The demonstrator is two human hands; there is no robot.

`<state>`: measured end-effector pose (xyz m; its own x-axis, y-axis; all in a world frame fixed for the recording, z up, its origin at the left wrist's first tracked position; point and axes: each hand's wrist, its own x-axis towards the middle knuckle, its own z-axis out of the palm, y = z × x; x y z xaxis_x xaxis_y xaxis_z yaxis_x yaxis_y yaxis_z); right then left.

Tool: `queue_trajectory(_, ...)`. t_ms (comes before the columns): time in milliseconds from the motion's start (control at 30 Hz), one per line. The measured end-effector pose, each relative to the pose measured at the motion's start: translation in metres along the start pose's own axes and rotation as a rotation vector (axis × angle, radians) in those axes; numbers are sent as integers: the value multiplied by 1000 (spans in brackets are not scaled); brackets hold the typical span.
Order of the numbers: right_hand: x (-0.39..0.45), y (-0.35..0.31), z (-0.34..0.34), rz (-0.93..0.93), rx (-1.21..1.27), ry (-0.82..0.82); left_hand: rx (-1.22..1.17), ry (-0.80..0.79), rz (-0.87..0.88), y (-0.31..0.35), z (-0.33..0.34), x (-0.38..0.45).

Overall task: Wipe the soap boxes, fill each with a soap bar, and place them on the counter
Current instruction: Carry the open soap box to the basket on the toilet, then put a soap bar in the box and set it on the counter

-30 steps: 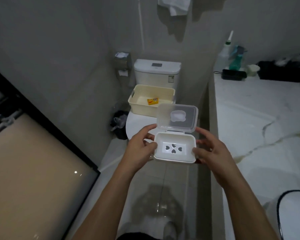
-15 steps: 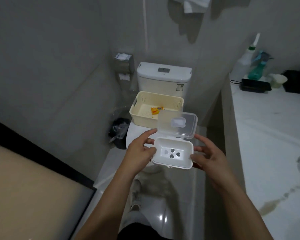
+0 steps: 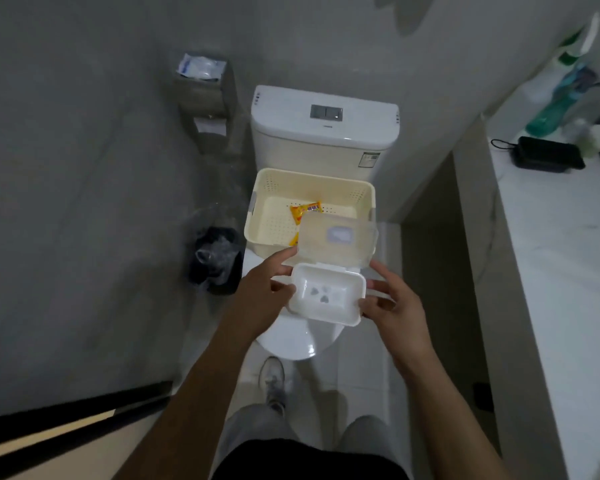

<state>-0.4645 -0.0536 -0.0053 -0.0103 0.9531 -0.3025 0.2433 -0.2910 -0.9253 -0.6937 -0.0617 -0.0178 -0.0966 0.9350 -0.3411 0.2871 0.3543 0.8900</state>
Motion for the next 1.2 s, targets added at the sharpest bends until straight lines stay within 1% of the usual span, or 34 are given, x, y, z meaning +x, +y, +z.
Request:
queue_trajectory(100, 13, 14, 21, 25, -52, 21, 13, 11, -11, -28, -1, 22)
queue_trajectory(267, 40, 59, 51, 74, -106, 59, 39, 64, -26, -79, 14, 48)
queue_trajectory(333, 51, 83, 61, 108, -113, 61, 49, 96, -74, -99, 23, 58)
queue_trajectory(467, 81, 130, 79, 170, -104, 57, 70, 109, -149, -140, 42, 82)
queue_trajectory(733, 143, 213, 94, 274, -56, 48, 125, 135, -197, -211, 82, 136)
queue_trajectory(833, 161, 234, 98, 273, -81, 65, 119, 152, -196, -229, 94, 152)
queue_trajectory(967, 177, 254, 105, 265, -215, 113, 153, 183, -207, -244, 103, 166)
queue_trajectory(1067, 184, 262, 109, 247, -293, 140, 201, 196, -197, -249, 106, 176)
queue_trajectory(1200, 190, 262, 111, 262, -323, 166, 253, 191, -207, -248, 109, 186)
